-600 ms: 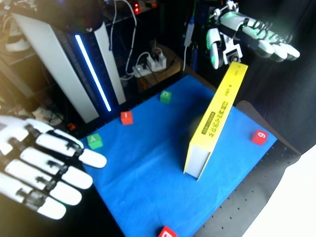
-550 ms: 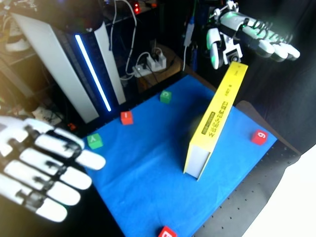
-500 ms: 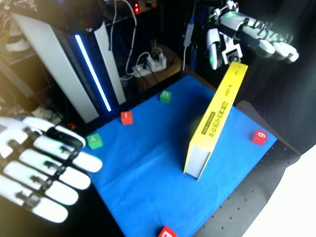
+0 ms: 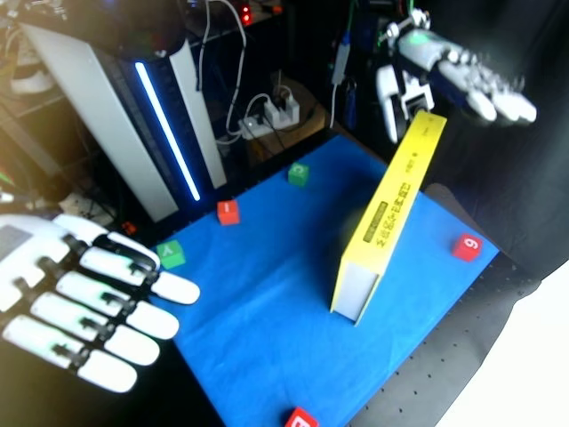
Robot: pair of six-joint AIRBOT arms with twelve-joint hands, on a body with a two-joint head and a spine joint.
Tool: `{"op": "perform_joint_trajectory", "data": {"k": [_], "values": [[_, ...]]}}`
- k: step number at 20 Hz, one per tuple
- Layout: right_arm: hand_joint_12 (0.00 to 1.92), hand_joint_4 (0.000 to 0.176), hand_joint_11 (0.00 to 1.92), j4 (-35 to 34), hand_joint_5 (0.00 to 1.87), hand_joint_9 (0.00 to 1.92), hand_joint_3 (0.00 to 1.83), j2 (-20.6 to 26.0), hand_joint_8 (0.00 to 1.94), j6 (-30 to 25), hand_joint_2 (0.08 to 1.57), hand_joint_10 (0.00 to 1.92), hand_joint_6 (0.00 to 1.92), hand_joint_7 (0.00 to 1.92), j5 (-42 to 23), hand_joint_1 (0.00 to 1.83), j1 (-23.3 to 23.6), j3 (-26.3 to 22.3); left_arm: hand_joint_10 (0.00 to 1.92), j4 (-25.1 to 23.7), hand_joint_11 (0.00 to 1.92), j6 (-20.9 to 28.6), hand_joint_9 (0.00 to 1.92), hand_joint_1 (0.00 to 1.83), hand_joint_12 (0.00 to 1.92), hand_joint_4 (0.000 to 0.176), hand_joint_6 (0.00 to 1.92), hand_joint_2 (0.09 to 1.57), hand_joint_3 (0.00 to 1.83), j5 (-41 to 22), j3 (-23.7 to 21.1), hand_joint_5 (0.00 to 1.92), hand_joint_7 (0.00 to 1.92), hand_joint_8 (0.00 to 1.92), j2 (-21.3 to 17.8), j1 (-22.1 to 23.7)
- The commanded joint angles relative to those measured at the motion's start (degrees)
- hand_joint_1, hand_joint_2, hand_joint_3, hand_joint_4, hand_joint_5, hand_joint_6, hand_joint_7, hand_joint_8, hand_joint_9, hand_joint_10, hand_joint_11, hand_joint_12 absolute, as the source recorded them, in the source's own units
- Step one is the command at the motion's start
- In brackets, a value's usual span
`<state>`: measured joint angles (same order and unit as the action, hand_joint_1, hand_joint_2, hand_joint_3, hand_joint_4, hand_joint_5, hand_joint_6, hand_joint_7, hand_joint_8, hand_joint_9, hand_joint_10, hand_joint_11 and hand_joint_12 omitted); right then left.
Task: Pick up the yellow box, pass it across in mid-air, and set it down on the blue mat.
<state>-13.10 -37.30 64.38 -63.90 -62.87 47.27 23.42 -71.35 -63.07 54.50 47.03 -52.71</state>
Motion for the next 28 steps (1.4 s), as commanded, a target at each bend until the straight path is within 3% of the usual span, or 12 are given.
{"op": "perform_joint_trajectory", "data": {"k": [1,4,5,6,8,10,11,12,21,24,27,28], "values": [[0.00,0.064,0.00,-0.3,0.00,0.00,0.00,0.0,0.00,0.1,1.31,0.00,0.00,0.00,-7.0,0.25,0.8,0.3,0.00,-0.8,0.07,0.0,0.00,0.84,0.03,0.048,0.00,1.11,0.00,-4.3,0.5,0.00,0.00,0.00,0.4,0.9],[0.00,0.069,0.00,-0.3,0.00,0.00,0.00,-0.1,0.00,0.1,1.31,0.00,0.00,0.00,-7.0,0.27,0.8,0.3,0.08,1.3,0.00,0.0,0.22,0.84,1.17,0.009,0.00,1.10,0.00,-0.9,2.1,0.05,0.17,0.02,2.0,1.0],[0.00,0.071,0.00,-0.3,0.00,0.00,0.00,-0.1,0.00,0.1,1.31,0.00,0.00,0.00,-7.0,0.27,0.8,0.3,0.97,1.7,0.31,0.0,0.51,0.90,1.77,0.000,0.31,1.09,0.00,0.1,2.5,0.44,0.60,0.48,2.3,1.0],[0.00,0.074,0.00,-0.3,0.00,0.00,0.00,-0.1,0.00,0.1,1.31,0.00,0.00,0.00,-7.0,0.26,0.8,0.3,1.73,2.3,0.76,0.0,0.73,1.00,1.89,0.000,1.40,1.07,0.00,1.0,2.9,0.50,0.66,1.54,2.6,1.0],[0.00,0.074,0.00,-0.3,0.00,0.00,0.00,-0.1,0.00,0.1,1.30,0.00,0.00,0.00,-7.0,0.26,0.8,0.3,1.91,2.8,1.53,0.0,1.45,1.15,1.92,0.000,1.90,1.06,0.00,1.6,3.1,1.18,1.33,1.91,3.0,1.0],[0.00,0.081,0.00,-0.3,0.00,0.00,0.00,-0.2,0.00,0.1,1.30,0.00,0.00,0.00,-6.9,0.27,0.8,0.3,1.92,2.4,1.69,0.0,1.59,1.25,1.92,0.079,1.92,1.16,0.01,1.4,2.9,1.28,1.45,1.92,3.0,0.9],[0.00,0.082,0.00,-0.3,0.00,0.00,0.00,-0.2,0.00,0.1,1.30,0.00,0.00,0.00,-6.9,0.27,0.8,0.3,1.92,2.2,1.63,0.0,1.54,1.33,1.92,0.157,1.92,1.18,0.01,0.7,2.8,1.25,1.41,1.92,2.9,0.9],[0.00,0.089,0.00,-0.3,0.00,0.00,0.00,-0.2,0.00,0.1,1.30,0.00,0.00,0.00,-6.9,0.27,0.8,0.3,1.92,1.8,1.58,0.0,1.51,1.33,1.92,0.172,1.92,1.20,0.01,-0.2,2.6,1.26,1.41,1.92,2.8,0.9],[0.00,0.073,0.00,-0.4,0.00,0.00,0.00,-0.4,0.00,0.1,1.32,0.00,0.00,0.00,-7.0,0.31,0.9,0.4,1.92,-5.3,1.67,0.0,1.61,1.33,1.92,0.176,1.92,1.22,0.00,-16.5,-1.9,1.25,1.44,1.92,-1.1,2.3],[1.18,0.134,0.00,2.0,0.00,0.02,0.00,-0.3,0.00,0.0,1.28,0.01,0.00,0.00,-8.5,0.31,2.9,0.3,1.92,-8.4,1.67,0.0,1.60,1.32,1.92,0.176,1.92,1.23,0.01,-18.8,-2.6,1.28,1.44,1.92,-1.1,3.0],[0.08,0.059,0.00,7.1,0.00,0.00,0.00,-0.5,0.00,0.1,1.25,0.00,0.00,0.00,-8.6,0.49,8.6,0.3,1.92,-9.2,1.63,0.0,1.57,1.34,1.92,0.176,1.92,1.21,0.00,-14.5,-1.4,1.26,1.43,1.92,1.0,5.2],[0.02,0.049,0.02,8.0,0.00,0.00,0.00,-0.7,0.00,0.1,1.23,0.00,0.00,0.00,-8.6,0.52,9.9,0.4,1.92,-9.5,1.65,0.1,1.59,1.35,1.92,0.176,1.92,1.19,0.00,-12.8,-0.8,1.25,1.44,1.92,1.7,6.0]]}}
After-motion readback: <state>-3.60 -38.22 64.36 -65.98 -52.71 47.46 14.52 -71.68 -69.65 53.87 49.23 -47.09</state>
